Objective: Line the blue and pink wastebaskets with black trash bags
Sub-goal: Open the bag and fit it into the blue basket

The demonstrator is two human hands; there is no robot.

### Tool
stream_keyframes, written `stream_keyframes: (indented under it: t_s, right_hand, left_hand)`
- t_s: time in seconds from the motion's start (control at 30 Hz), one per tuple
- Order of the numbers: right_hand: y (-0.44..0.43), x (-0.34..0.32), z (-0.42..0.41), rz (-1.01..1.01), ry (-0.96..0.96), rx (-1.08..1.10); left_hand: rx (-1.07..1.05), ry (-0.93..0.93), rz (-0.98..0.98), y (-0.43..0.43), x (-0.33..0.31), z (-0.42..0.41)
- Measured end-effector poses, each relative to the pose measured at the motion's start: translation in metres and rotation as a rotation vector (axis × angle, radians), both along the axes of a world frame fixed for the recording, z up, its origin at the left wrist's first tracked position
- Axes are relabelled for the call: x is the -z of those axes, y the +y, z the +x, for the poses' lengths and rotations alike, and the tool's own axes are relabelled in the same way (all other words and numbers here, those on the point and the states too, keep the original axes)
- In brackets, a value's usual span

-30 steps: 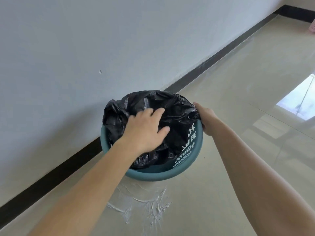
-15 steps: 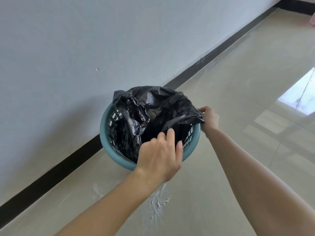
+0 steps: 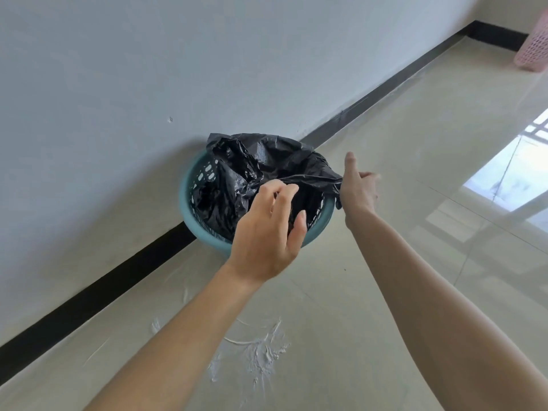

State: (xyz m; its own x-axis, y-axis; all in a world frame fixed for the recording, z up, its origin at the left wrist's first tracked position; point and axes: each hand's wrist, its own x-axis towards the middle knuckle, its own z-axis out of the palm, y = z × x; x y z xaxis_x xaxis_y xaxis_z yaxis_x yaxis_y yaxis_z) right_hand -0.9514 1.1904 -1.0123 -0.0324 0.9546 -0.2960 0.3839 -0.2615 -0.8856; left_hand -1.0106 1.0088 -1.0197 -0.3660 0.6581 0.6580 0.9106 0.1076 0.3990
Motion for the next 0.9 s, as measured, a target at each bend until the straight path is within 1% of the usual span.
stream_keyframes:
  t_s: [0.07, 0.17, 0.2, 0.27, 0.33, 0.4, 0.5, 0.57, 0.63, 0.7, 0.77, 0.83, 0.9]
  right_hand:
    - [-0.008, -0.009, -0.004, 0.141, -0.196, -0.154]
    - [-0.017, -0.012, -0.011, 0.365, -0.550, -0.402]
    - [-0.018, -0.011, -0.012, 0.425, -0.630, -0.483]
    - [-0.021, -0.008, -0.011, 0.471, -0.691, -0.586]
    - [-0.023, -0.006, -0.009, 0.470, -0.647, -0.583]
    - [-0.025, -0.004, -0.007, 0.494, -0.542, -0.513]
    - [-0.025, 0.006, 0.002, 0.443, -0.241, -0.327]
    - [-0.022, 0.017, 0.012, 0.368, -0.043, -0.137]
    - [-0.021, 0.031, 0.021, 0.238, 0.064, -0.009]
    - [-0.023, 0.047, 0.024, 0.053, 0.120, -0.062]
    - [-0.026, 0.058, 0.026, -0.114, 0.152, -0.195]
    - [-0.021, 0.062, 0.026, -0.161, 0.154, -0.265]
    - [-0.016, 0.060, 0.026, -0.181, 0.174, -0.230]
  left_hand:
    - [-0.053, -0.003, -0.046, -0.006, -0.007, -0.005]
    - [-0.212, 0.129, -0.268, -0.014, -0.012, -0.022]
    - [-0.261, 0.152, -0.319, -0.018, -0.011, -0.028]
    - [-0.342, 0.185, -0.332, -0.027, -0.004, -0.037]
    - [-0.392, 0.188, -0.276, -0.035, 0.005, -0.040]
    - [-0.418, 0.135, -0.192, -0.037, 0.013, -0.039]
    - [-0.439, 0.050, -0.093, -0.031, 0.020, -0.034]
    - [-0.483, -0.012, -0.048, -0.024, 0.022, -0.029]
    - [-0.535, -0.021, -0.026, -0.015, 0.023, -0.020]
    - [-0.540, -0.013, -0.001, -0.007, 0.024, -0.010]
    - [-0.453, 0.023, 0.026, -0.004, 0.027, -0.005]
    - [-0.272, 0.142, 0.019, -0.010, 0.035, -0.007]
    - [-0.121, 0.296, -0.017, -0.018, 0.043, -0.013]
